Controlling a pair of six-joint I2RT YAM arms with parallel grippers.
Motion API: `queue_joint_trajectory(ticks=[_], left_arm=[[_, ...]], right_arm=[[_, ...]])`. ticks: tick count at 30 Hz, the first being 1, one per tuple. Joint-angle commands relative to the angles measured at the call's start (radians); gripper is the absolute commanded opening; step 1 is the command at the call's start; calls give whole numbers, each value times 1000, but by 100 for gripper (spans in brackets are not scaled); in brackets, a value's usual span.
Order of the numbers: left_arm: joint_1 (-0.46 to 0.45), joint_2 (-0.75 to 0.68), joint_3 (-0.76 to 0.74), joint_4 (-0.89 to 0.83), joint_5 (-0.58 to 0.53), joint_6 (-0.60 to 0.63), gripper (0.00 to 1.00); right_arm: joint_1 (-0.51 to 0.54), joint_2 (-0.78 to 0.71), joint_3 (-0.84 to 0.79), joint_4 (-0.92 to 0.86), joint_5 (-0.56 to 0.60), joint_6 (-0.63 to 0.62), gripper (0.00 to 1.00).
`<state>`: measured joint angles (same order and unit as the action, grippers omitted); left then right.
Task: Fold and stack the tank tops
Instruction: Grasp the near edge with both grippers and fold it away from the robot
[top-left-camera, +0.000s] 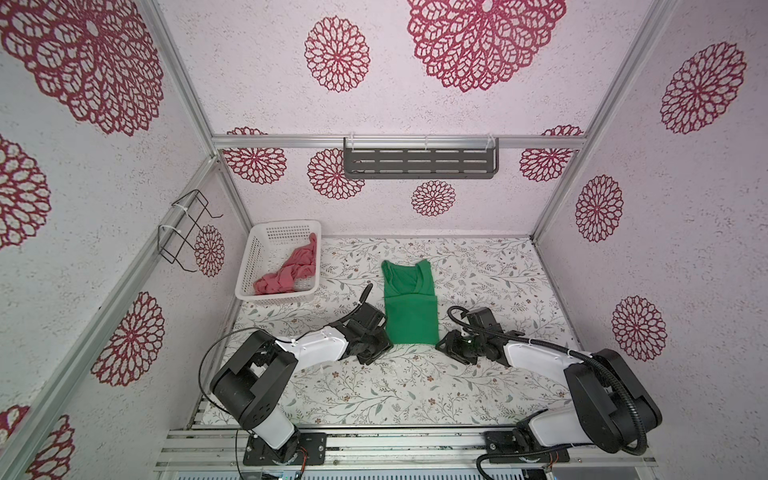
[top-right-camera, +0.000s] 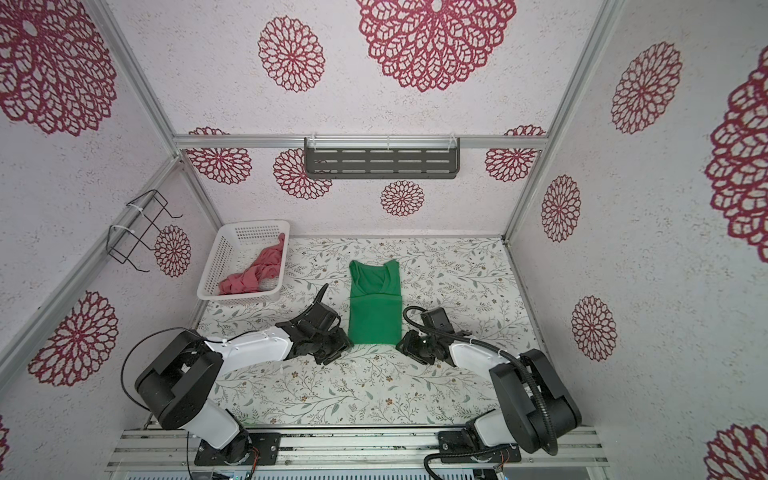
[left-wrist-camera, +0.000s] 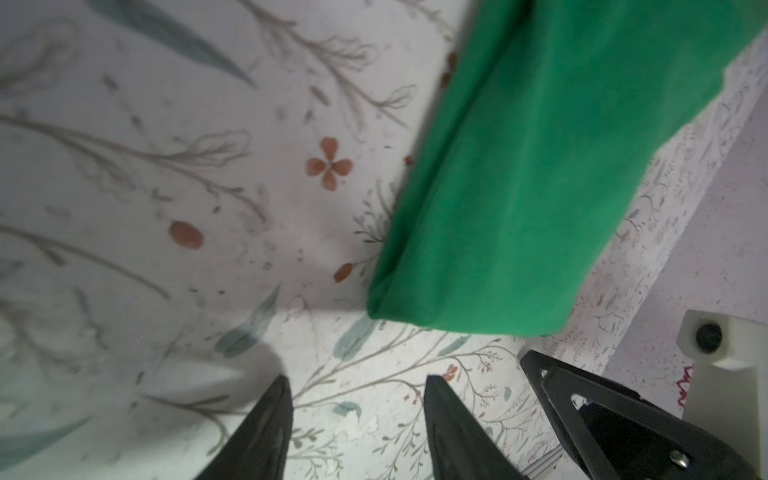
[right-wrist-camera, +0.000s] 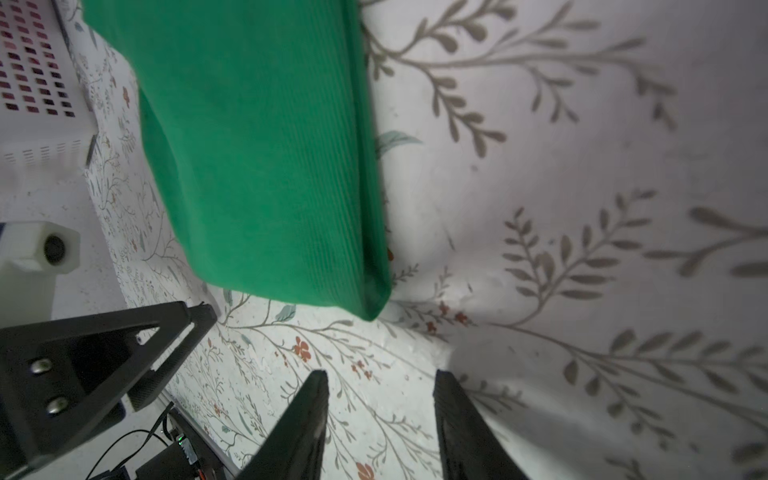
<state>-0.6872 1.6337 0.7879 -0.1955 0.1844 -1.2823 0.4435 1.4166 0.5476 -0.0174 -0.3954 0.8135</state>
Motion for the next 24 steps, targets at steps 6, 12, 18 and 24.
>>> queue_joint_trajectory(ticks=[6, 12, 18, 24], left_arm=[[-7, 61, -38, 139, -57, -100, 49], [-17, 70, -37, 117, -95, -106, 35], [-18, 84, -29, 122, -98, -111, 22], [-19, 94, -8, 100, -102, -95, 4]], right_arm=[[5, 49, -6, 131, 30, 61, 40], [11, 81, -9, 163, 33, 79, 38], [18, 99, -16, 180, 40, 93, 33], [18, 102, -2, 172, 40, 85, 20]])
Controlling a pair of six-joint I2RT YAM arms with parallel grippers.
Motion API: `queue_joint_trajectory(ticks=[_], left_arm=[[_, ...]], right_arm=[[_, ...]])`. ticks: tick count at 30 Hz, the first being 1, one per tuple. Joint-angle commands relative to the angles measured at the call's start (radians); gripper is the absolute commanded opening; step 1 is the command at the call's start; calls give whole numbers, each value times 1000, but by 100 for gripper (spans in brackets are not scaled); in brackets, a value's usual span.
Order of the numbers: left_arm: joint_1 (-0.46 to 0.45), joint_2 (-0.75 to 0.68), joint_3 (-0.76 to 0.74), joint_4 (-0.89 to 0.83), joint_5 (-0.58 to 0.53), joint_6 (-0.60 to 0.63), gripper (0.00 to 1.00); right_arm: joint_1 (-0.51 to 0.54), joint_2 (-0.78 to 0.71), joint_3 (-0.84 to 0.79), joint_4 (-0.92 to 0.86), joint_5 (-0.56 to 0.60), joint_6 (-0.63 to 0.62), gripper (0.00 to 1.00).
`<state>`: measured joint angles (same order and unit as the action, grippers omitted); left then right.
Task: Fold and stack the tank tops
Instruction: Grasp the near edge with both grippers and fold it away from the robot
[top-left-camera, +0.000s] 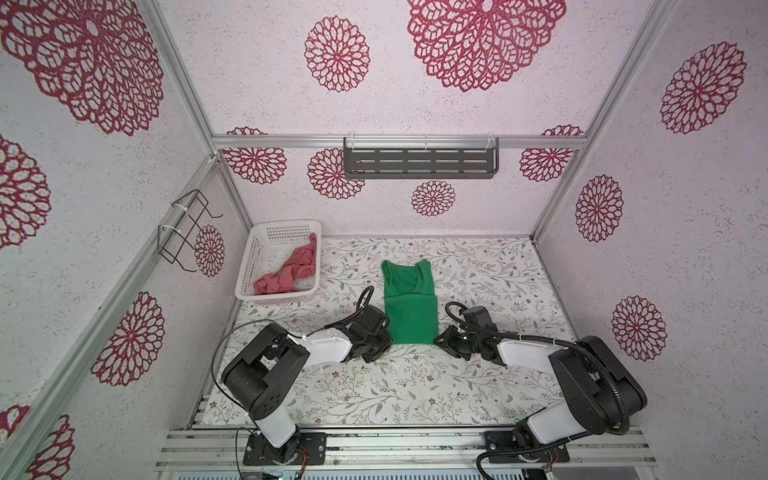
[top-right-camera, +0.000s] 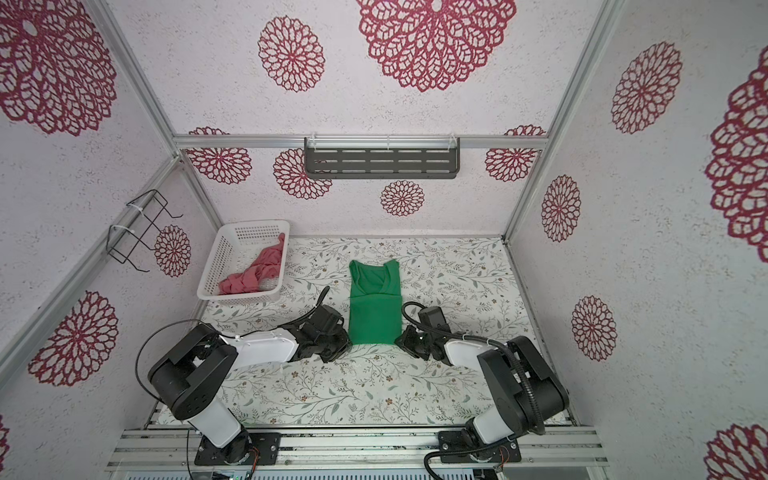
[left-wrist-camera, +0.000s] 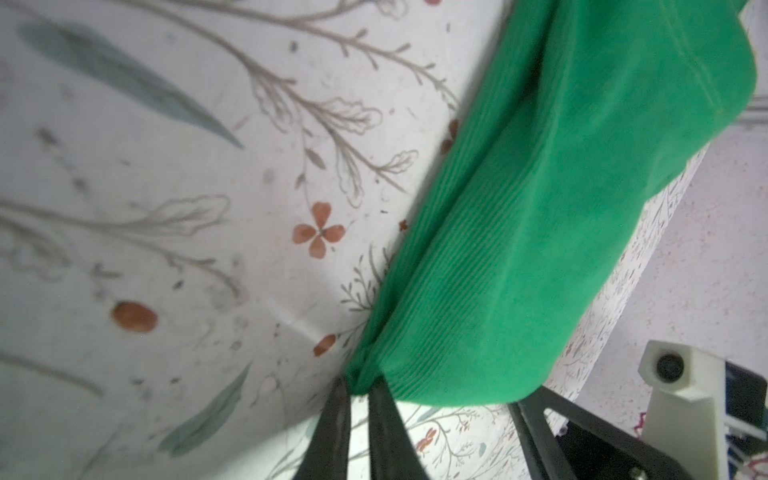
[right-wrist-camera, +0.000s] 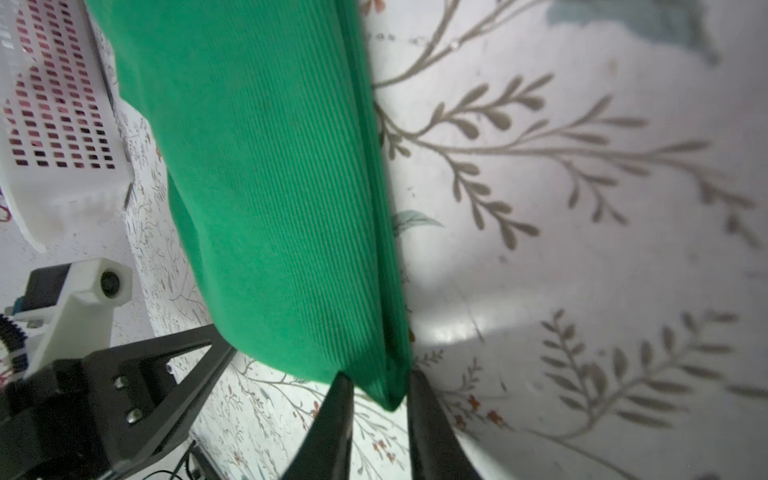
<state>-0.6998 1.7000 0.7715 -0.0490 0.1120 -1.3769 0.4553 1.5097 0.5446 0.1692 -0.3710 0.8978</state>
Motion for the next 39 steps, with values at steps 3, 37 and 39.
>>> queue_joint_trajectory(ticks=[3, 37, 39], left_arm=[[-7, 22, 22, -69, -33, 15, 0], [-77, -252, 413, -673, -260, 242, 0], [-53, -232, 438, -662, -258, 277, 0]], right_arm=[[6, 12, 35, -65, 14, -37, 10], [61, -328, 367, -765, 129, -238, 0], [56, -293, 420, -773, 145, -268, 0]])
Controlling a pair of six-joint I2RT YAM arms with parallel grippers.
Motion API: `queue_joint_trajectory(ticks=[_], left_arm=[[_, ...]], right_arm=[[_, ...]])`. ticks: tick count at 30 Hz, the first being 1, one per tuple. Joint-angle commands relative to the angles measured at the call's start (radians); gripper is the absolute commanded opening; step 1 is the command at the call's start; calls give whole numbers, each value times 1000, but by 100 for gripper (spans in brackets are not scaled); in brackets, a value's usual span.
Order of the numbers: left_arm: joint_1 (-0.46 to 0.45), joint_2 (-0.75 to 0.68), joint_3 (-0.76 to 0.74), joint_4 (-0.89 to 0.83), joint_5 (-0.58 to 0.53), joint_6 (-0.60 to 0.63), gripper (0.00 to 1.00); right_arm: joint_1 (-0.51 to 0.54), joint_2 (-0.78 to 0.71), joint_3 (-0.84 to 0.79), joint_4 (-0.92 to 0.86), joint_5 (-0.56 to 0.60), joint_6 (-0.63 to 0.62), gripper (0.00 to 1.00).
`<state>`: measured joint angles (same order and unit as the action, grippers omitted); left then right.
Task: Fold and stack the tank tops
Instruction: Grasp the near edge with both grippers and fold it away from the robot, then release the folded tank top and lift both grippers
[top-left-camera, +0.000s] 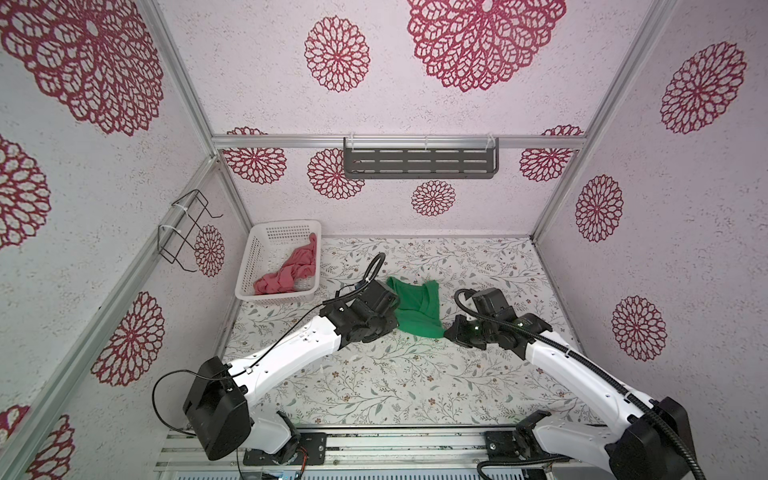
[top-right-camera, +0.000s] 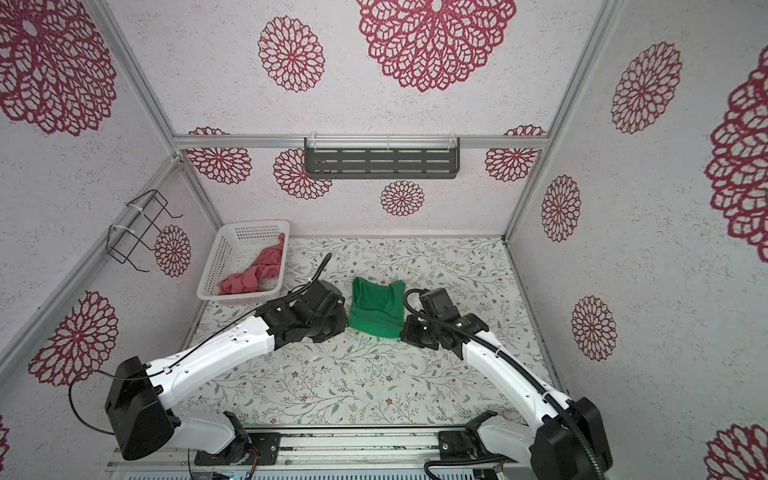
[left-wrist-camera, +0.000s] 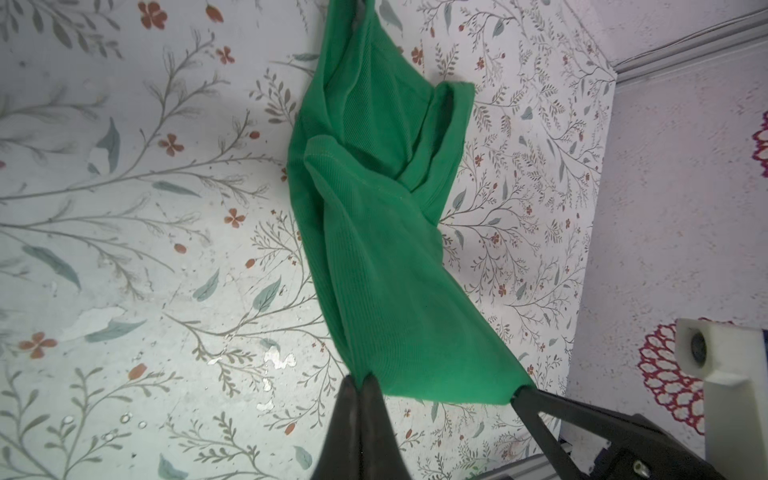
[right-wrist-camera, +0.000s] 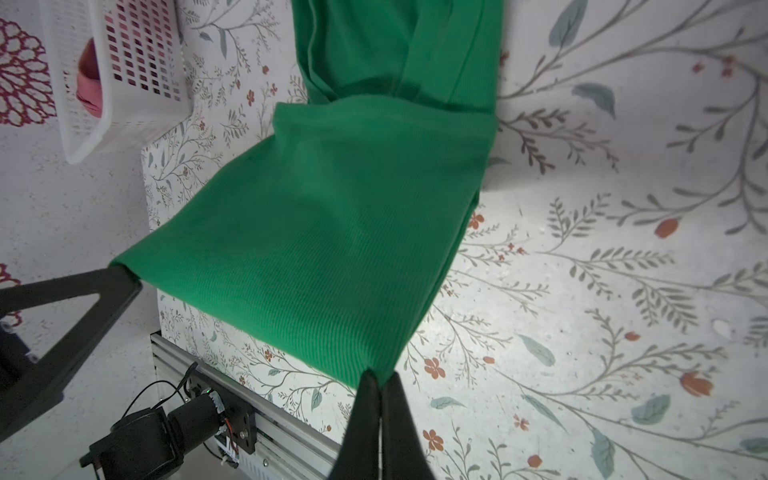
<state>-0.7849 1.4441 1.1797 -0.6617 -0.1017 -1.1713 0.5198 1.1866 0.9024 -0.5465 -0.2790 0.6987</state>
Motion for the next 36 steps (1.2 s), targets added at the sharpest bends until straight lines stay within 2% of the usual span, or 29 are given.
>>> queue_joint_trajectory(ticks=[1, 8, 13, 19, 26, 36], left_arm=[[48, 39, 43, -38, -39, 90, 0], [141, 168, 139, 45, -5, 193, 0], [229, 282, 228, 103, 60, 270, 0], [301, 454, 369, 118, 131, 355, 0], [330, 614, 478, 159, 156, 395, 0], [361, 734, 552, 186, 160, 403, 0]], right_arm=[[-12, 53, 89, -58, 58, -87, 0], [-76, 210, 230, -24, 86, -181, 0], [-147, 325, 297, 49, 45, -218, 0], [-191, 491, 419, 53, 30, -290, 0], [-225, 636, 546, 37, 17, -364, 0], [-270, 832, 653, 115, -59, -392, 0]])
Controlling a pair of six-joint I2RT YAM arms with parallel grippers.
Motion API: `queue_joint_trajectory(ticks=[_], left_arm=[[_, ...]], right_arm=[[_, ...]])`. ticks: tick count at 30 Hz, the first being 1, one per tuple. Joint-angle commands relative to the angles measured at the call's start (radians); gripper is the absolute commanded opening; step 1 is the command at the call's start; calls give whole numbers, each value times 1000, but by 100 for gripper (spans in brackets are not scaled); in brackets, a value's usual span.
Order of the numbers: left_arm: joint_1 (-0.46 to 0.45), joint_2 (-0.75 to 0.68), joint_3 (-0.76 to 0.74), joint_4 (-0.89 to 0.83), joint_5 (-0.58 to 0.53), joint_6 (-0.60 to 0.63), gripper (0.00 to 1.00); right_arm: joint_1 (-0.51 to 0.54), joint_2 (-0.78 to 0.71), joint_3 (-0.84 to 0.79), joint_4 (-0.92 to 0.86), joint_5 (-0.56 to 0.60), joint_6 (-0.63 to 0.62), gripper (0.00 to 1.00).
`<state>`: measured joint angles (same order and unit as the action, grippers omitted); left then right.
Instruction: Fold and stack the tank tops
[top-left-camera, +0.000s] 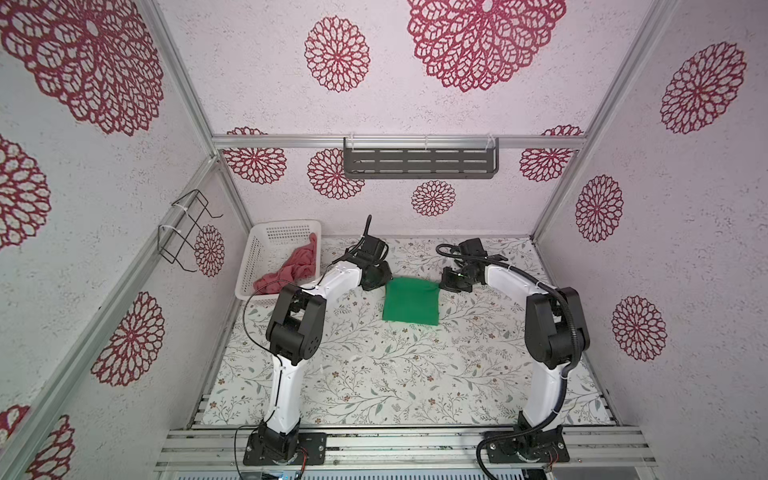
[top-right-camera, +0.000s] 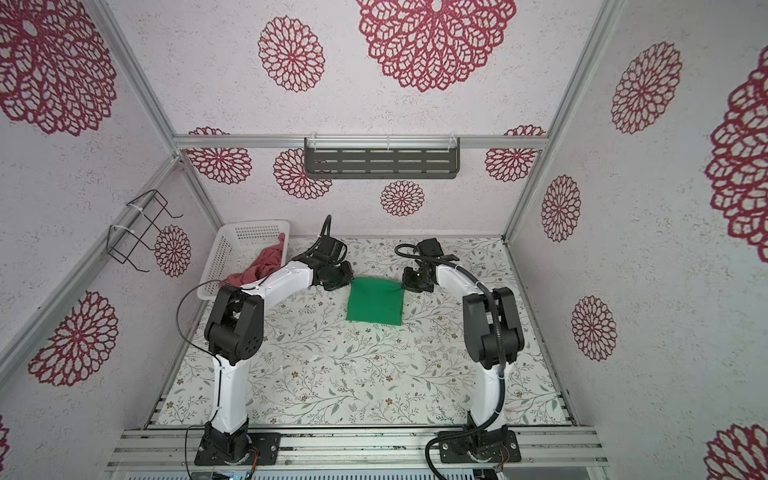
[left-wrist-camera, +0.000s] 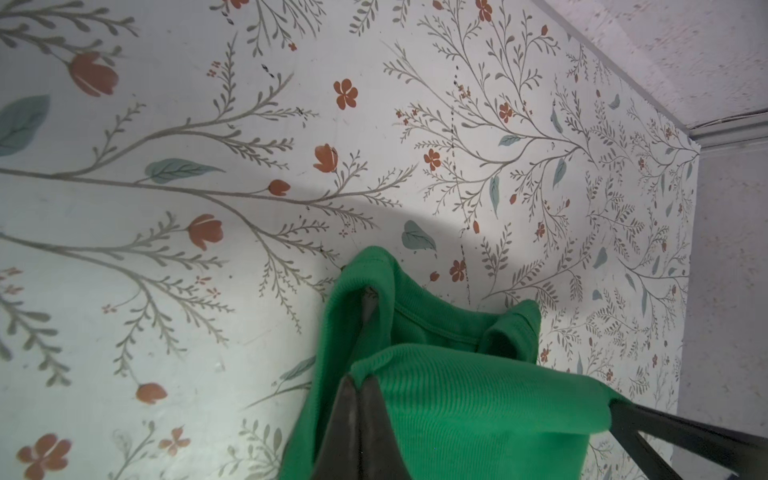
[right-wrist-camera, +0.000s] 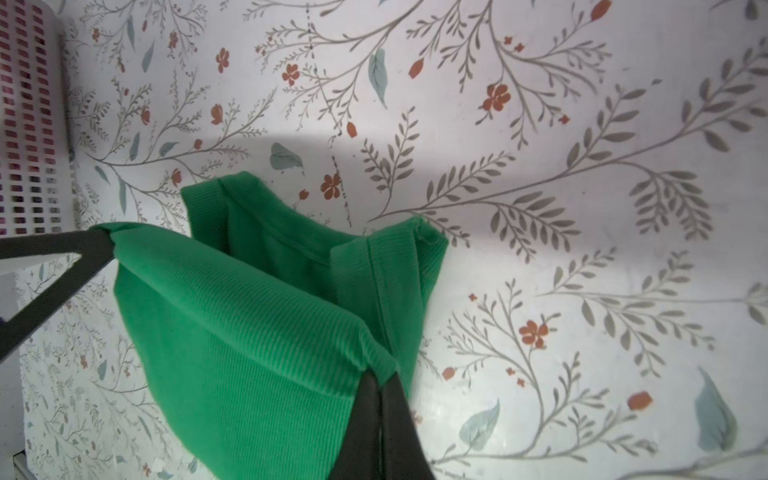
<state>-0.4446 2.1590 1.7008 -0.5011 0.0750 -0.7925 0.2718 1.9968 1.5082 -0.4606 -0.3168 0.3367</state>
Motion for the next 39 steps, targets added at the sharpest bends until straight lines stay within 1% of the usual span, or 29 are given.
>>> queue_joint_trajectory(ticks=[1, 5, 6, 7, 8, 9, 10, 11, 12, 14, 16, 18, 20, 23, 26, 29, 32, 35, 37, 39], left_arm=[[23, 25, 38, 23, -18, 24, 0], [25, 47, 63, 21, -18, 22, 0], [26, 58, 80, 10, -17, 25, 0], [28, 67, 97, -6, -18, 29, 3], [30, 68, 116, -28, -26, 38, 14], [33, 61, 125, -40, -38, 48, 28], [36, 48, 126, -44, -48, 55, 38], [40, 30, 126, -49, -54, 63, 47], [41, 9, 126, -57, -66, 70, 52], [41, -30, 122, -81, -82, 73, 55], [31, -81, 83, -84, -72, 54, 56], [-1, -138, -4, -25, -57, 10, 54], [-39, -171, -79, 32, -54, -29, 51], [-74, -165, -146, 82, -43, -90, 46], [-84, -124, -178, 107, -14, -129, 43], [-94, -84, -188, 114, -15, -136, 42], [-99, -56, -179, 126, -19, -142, 41], [-109, -29, -143, 101, -57, -116, 42], [-106, -23, -118, 79, -48, -102, 42], [-111, -61, -103, 55, -43, -82, 43]], right_arm=[[-24, 38, 63, 28, -29, -29, 0], [-28, 77, 99, 30, -45, -26, 0], [-31, 81, 112, 18, -47, -28, 6], [-34, 82, 125, 2, -46, -32, 14], [-38, 76, 139, -15, -39, -38, 22], [-42, 62, 148, -31, -29, -47, 30], [-46, 45, 155, -47, -18, -54, 36], [-49, 21, 163, -67, 1, -62, 39], [-50, -6, 165, -89, 22, -68, 40], [-48, -69, 142, -104, 41, -63, 41], [-39, -145, 68, -67, 17, -20, 39], [-14, -225, -40, 18, -38, 45, 37], [17, -282, -137, 108, -69, 118, 33], [66, -333, -259, 250, -93, 235, 30], [114, -329, -347, 373, -91, 320, 28], [126, -280, -432, 464, -64, 365, 26], [119, -231, -536, 530, 20, 373, 23], [98, -213, -604, 570, 10, 399, 23], [97, -245, -607, 553, 7, 395, 23], [96, -306, -578, 476, 30, 358, 24]])
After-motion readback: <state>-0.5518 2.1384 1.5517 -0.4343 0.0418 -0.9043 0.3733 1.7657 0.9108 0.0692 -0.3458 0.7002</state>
